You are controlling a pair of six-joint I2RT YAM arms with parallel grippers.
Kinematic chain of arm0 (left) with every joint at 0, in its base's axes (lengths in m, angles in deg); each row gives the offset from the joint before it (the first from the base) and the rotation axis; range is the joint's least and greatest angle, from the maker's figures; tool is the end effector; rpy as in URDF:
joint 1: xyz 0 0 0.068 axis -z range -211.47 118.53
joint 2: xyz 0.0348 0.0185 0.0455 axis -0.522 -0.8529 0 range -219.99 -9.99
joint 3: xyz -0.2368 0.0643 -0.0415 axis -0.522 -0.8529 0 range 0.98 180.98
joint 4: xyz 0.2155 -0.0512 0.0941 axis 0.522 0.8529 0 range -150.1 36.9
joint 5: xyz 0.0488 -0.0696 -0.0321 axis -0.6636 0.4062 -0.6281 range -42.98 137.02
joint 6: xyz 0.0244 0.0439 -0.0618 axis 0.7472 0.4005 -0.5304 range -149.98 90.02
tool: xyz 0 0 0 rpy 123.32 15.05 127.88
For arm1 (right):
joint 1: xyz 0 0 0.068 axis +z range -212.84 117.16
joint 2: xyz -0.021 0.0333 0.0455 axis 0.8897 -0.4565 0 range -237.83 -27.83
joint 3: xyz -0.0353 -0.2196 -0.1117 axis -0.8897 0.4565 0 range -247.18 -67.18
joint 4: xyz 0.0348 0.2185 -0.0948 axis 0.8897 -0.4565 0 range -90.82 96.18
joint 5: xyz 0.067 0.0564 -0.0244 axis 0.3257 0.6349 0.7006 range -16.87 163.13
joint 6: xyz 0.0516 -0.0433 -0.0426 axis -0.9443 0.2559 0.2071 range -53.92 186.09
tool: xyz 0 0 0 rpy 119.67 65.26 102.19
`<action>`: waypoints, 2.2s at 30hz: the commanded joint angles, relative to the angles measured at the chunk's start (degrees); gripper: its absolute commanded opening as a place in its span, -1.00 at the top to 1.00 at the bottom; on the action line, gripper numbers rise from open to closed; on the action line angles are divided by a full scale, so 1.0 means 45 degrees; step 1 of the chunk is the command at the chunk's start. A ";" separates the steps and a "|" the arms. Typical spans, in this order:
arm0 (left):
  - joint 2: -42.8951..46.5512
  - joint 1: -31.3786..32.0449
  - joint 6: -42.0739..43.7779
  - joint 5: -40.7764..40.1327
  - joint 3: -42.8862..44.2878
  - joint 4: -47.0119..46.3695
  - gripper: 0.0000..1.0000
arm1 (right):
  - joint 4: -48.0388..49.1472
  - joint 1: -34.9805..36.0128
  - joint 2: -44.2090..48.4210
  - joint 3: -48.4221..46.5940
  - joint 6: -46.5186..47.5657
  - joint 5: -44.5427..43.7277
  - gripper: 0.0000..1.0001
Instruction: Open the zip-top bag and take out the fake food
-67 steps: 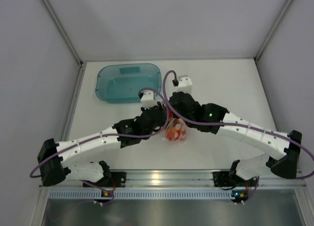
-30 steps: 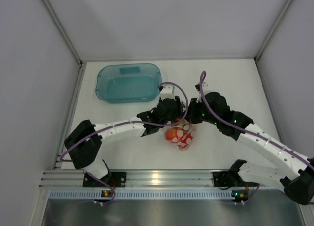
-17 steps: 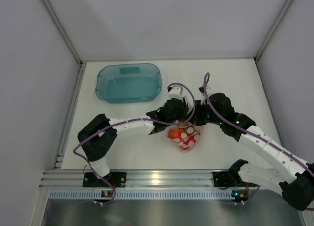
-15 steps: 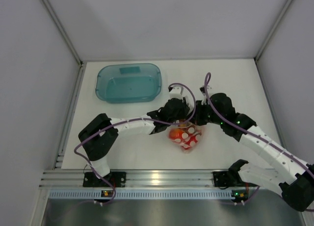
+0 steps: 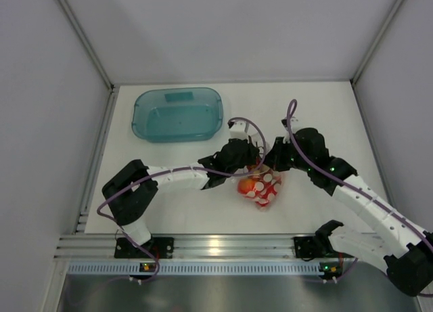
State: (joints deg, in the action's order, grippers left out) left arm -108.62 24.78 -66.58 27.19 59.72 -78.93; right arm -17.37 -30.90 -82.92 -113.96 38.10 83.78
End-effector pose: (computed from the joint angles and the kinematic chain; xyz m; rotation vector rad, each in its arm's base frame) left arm 0.2386 -0.3150 0.2035 0.1034 1.9865 -0.7444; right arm 0.1905 0.1336 0.2622 -0.1919 2.2184 0.7969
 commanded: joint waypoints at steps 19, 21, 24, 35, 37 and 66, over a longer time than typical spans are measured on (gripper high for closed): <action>0.3595 0.0586 0.2137 0.0542 -0.2037 -0.2749 1.00 | -0.0958 0.0185 -0.2172 -0.2475 0.1708 -0.2715 1.00; 0.3753 0.0567 0.2196 0.0249 -0.2096 -0.2730 1.00 | -0.0958 0.0284 -0.2172 -0.2436 0.1708 -0.2953 1.00; 0.4026 0.0567 0.2176 -0.0376 -0.2213 -0.2730 1.00 | -0.0977 0.0420 -0.2211 -0.2416 0.1746 -0.2915 1.00; 0.4769 0.0567 0.2430 -0.1568 -0.1804 -0.2710 1.00 | -0.1406 0.1709 -0.2289 -0.2572 0.1572 -0.3910 1.00; 0.4944 0.0567 0.2488 -0.1782 -0.1745 -0.2691 1.00 | -0.1465 0.1827 -0.2250 -0.2553 0.1454 -0.4241 1.00; 0.8049 0.0586 0.2390 -0.4299 -0.1511 -0.2691 1.00 | -0.0489 0.1808 -0.2894 -0.1693 0.0614 -0.5610 1.00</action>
State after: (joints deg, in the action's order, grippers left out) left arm -75.60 27.18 -56.00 13.16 50.06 -86.29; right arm -21.48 -23.22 -95.23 -121.92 41.44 60.07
